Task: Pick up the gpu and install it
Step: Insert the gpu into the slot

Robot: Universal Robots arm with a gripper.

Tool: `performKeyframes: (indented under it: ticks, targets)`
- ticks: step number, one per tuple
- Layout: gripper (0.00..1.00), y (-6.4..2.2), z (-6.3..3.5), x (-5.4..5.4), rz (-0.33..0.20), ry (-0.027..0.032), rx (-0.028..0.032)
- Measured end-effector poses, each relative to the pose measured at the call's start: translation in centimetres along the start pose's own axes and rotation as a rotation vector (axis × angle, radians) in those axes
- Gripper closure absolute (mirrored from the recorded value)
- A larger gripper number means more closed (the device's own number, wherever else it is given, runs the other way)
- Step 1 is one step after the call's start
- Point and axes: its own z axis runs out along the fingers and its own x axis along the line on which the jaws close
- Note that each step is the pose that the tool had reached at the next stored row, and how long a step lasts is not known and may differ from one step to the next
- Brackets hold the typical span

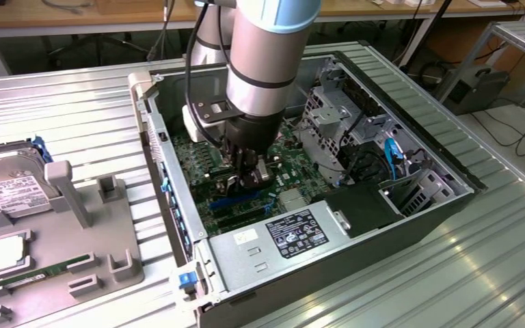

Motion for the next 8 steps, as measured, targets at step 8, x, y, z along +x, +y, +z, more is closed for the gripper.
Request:
performKeyframes:
  ticks: [8]
  targets:
    - [0.74,0.0,0.1,0.01,0.009,0.0007,-0.0001]
